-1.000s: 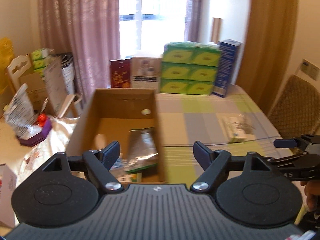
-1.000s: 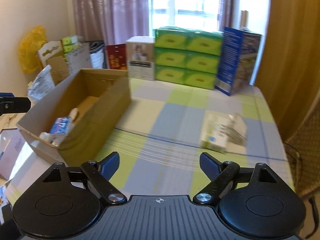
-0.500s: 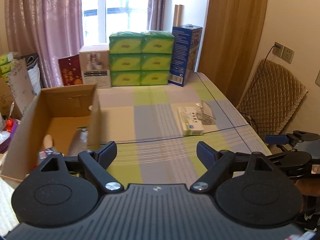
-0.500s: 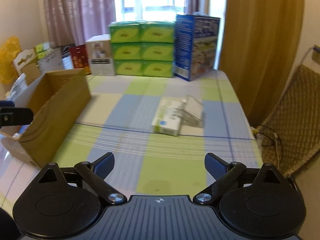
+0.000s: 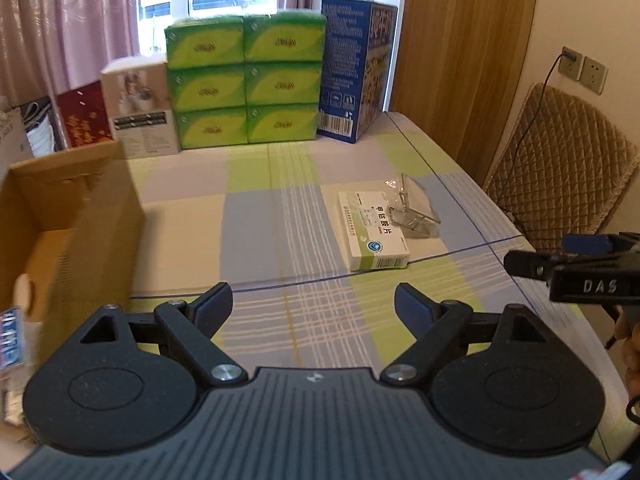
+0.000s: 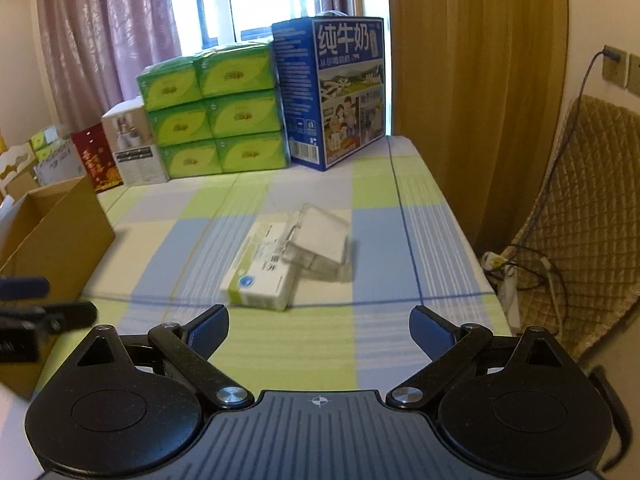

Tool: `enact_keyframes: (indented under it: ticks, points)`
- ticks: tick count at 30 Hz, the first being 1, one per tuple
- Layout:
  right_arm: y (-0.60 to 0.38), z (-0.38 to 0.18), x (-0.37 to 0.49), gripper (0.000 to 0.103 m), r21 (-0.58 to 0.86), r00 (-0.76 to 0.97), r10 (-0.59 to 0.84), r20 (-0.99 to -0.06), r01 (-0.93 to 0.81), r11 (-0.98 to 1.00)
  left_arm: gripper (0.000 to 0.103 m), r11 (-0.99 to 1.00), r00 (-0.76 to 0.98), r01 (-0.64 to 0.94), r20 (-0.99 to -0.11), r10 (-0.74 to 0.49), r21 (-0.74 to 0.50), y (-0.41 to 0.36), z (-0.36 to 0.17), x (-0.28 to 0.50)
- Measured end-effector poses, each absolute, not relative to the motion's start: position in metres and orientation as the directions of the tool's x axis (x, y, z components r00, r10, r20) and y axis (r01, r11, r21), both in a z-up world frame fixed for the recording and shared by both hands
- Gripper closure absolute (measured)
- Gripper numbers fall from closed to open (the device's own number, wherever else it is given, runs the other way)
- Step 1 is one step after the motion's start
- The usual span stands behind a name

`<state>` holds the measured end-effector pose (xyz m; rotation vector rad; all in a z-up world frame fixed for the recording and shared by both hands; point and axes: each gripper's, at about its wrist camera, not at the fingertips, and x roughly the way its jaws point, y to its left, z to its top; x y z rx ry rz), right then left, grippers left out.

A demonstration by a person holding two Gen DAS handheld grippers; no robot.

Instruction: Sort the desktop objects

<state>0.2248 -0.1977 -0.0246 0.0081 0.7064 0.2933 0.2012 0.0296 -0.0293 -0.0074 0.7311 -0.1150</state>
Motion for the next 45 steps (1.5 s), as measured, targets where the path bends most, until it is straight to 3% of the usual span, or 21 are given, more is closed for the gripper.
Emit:
enact_keyframes:
  ticks: [11,24,30,34,45]
  points:
    - [-0.181,-0.063,0.303,0.009,0.197,0.685,0.358,-0.635,-0.304,0.932,0.018,0.993,0.721,0.117,-0.684,-0.109,-0.034,0.028,-0.094,0.267]
    - [-0.161,-0.099,0.364,0.009,0.186,0.682,0.341,-0.647,-0.293,0.938,0.016,0.989,0.722,0.139,-0.679,-0.137,-0.051,0.032,-0.112,0.312]
    - [-0.160,-0.108,0.377,0.020,0.207,0.670,0.346,-0.657,-0.281,0.937,0.016,0.987,0.709,0.139,-0.687,-0.156,-0.080,0.033,-0.118,0.318]
    - [-0.164,-0.107,0.379,0.036,0.224,0.665,0.340,-0.666,-0.257,0.940,0.016,0.983,0.704,0.152,-0.687,-0.180,-0.102,0.030,-0.120,0.317]
    - [-0.206,-0.101,0.363,0.037,0.111,0.686,0.198,-0.700,-0.169,0.979,0.008,0.961,0.712,0.267,-0.656,-0.249,-0.075,-0.017,-0.122,0.321]
